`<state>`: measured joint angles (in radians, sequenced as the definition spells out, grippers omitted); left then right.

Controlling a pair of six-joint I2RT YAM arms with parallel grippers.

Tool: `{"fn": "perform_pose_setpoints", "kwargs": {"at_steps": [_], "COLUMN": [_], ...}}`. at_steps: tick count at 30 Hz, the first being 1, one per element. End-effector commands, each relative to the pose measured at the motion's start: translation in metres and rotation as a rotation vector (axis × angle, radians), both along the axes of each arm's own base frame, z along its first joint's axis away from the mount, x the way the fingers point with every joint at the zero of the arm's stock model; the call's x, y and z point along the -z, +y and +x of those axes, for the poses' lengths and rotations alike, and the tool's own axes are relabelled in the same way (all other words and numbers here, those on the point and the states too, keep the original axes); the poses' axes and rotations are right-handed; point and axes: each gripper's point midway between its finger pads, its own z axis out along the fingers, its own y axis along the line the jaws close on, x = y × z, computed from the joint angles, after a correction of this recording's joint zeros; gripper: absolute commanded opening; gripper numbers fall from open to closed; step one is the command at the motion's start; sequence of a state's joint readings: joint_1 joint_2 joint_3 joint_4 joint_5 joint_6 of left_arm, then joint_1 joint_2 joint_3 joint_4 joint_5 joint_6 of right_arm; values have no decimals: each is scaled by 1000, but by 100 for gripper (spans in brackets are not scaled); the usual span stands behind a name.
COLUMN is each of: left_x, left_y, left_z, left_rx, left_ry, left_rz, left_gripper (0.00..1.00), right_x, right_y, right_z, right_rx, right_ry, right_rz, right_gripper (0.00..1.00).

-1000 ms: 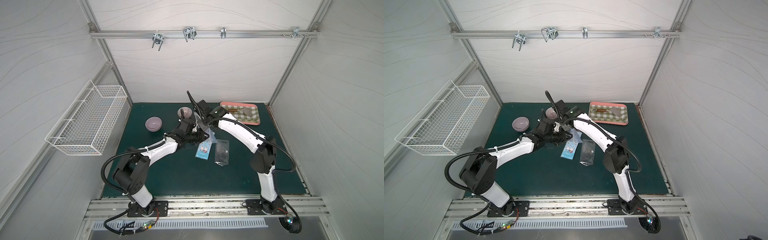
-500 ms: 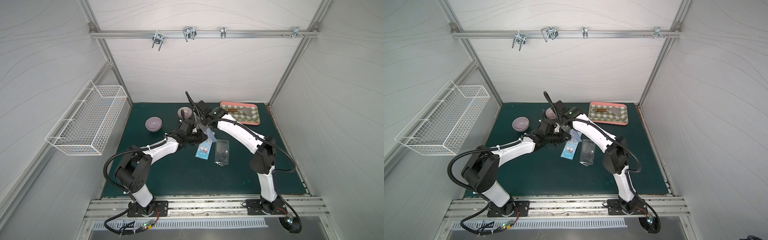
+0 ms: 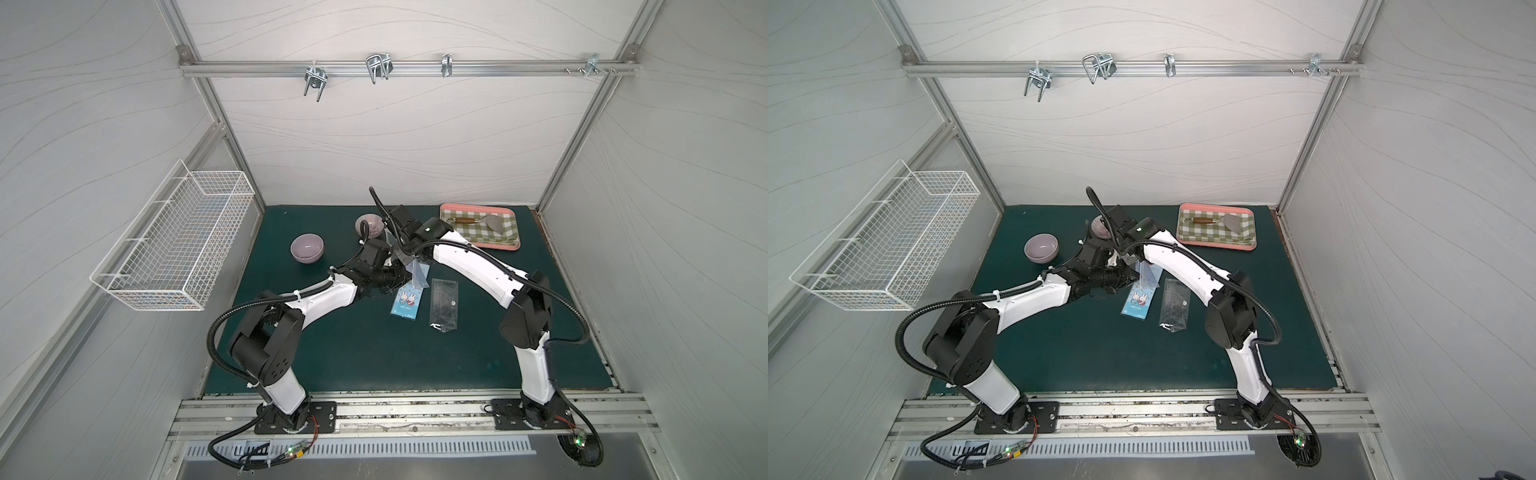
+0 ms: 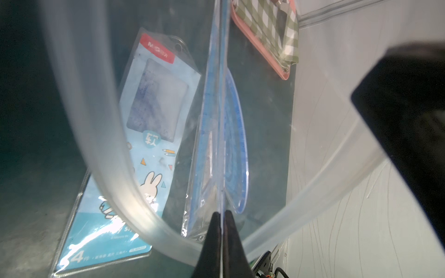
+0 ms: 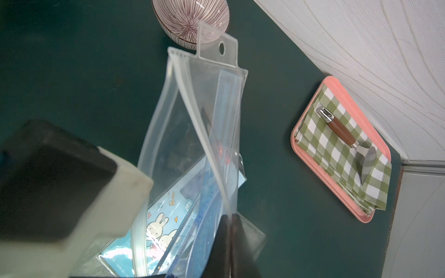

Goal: Open the ruler set and take out the ruler
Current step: Take out the ruler from the ruler set bag.

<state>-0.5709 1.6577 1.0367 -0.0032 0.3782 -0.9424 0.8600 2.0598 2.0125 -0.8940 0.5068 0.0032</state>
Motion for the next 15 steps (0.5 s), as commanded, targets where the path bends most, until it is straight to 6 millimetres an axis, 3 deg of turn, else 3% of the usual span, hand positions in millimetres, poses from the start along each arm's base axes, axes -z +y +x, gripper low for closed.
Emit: {"fn": "perform_pose_setpoints", "kwargs": {"at_steps": [1, 15], "left_x": [-49, -64], "left_y": [-15, -12], "left_z": [15, 10], "left_rx": [18, 37], "left_ry": [-158, -173], "left_rz": [-88, -67], "left_gripper": [0, 0], "right_x": [8, 17], "right_y": [0, -30], "right_z": [-8, 15], "right_rx": [-7, 60], "right_ry": [4, -25], "right_rz": [-31, -99], "right_gripper": [0, 0]}}
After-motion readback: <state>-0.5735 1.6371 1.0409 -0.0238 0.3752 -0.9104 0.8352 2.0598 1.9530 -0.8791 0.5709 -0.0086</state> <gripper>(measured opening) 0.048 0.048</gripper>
